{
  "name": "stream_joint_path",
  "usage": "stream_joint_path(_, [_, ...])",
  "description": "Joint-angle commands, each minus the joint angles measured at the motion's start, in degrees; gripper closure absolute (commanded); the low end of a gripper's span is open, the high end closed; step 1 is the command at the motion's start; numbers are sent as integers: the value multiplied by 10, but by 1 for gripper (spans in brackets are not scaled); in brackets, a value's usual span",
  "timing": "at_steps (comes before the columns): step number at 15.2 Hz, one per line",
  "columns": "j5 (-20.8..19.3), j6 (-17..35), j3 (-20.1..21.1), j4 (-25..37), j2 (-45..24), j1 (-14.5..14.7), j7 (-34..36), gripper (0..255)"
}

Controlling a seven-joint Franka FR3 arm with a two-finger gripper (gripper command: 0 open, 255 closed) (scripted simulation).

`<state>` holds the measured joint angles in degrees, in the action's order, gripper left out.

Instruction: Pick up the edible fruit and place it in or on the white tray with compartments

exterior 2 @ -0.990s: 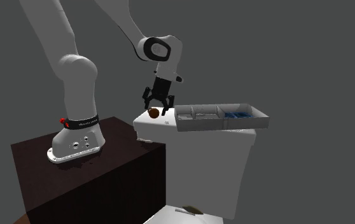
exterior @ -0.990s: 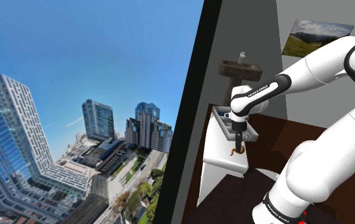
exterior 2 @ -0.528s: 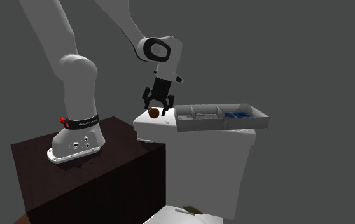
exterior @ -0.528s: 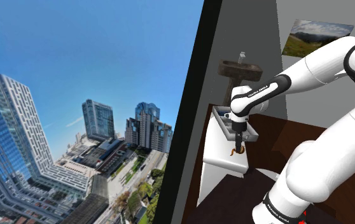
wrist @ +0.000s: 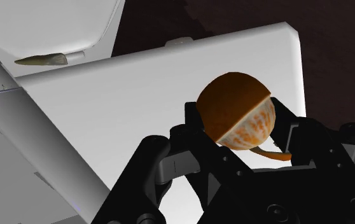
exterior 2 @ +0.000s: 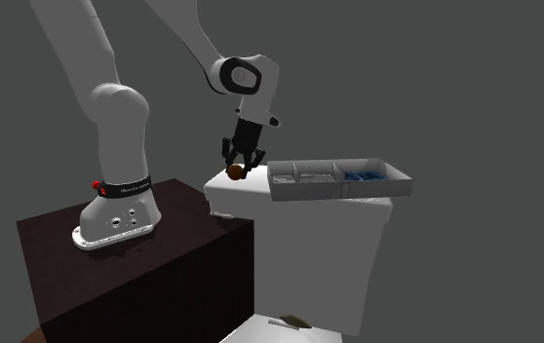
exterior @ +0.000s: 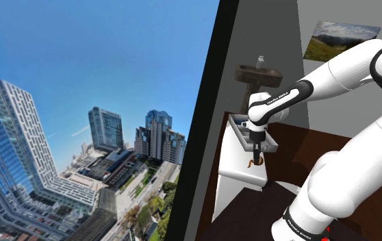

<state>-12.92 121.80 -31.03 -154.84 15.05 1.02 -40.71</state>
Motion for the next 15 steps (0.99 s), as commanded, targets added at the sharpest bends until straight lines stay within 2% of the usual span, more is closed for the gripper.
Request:
stream_joint_path(1, [0,0,0,0,0,0,0,255])
stream_joint_path(15, [-11,-130,27,42,91,-11,17,255])
